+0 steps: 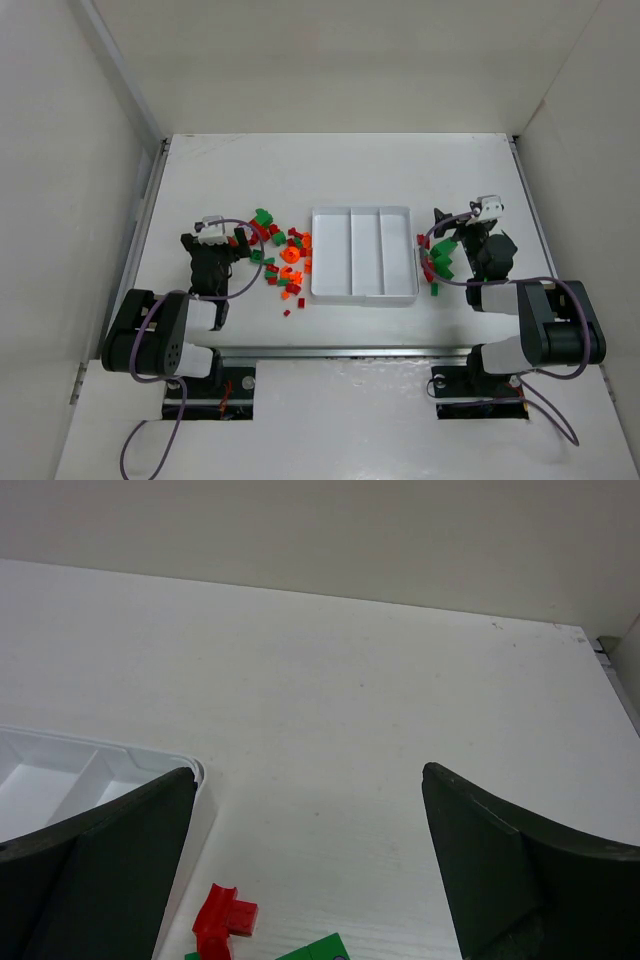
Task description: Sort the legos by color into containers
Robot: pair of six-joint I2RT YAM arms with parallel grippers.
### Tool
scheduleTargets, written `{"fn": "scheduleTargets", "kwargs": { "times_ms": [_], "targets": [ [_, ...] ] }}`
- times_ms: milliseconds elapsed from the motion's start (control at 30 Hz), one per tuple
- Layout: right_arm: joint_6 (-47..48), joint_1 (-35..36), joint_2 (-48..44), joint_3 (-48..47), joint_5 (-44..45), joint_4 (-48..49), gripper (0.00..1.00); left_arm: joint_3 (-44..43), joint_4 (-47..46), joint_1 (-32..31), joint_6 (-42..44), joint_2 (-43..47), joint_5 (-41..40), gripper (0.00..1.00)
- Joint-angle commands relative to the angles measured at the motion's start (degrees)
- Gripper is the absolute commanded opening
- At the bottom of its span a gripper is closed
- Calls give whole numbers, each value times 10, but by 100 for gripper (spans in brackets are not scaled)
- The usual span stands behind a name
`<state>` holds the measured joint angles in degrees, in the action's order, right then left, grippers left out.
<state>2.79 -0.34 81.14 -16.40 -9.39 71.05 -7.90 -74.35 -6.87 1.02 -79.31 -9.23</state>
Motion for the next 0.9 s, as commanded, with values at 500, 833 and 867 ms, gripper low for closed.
{"fn": "scheduleTargets", "kwargs": {
  "times_ms": [500,833,867],
  "targets": [
    [-2,3,-3,-5,4,21,100,17,-162,-13,6,12,-35,100],
    [-2,3,-3,-5,4,21,100,4,-156,-20,-7,0,-90,100],
    [-2,3,-3,-5,4,21,100,4,-156,-26,-7,0,-105,100]
  ]
}}
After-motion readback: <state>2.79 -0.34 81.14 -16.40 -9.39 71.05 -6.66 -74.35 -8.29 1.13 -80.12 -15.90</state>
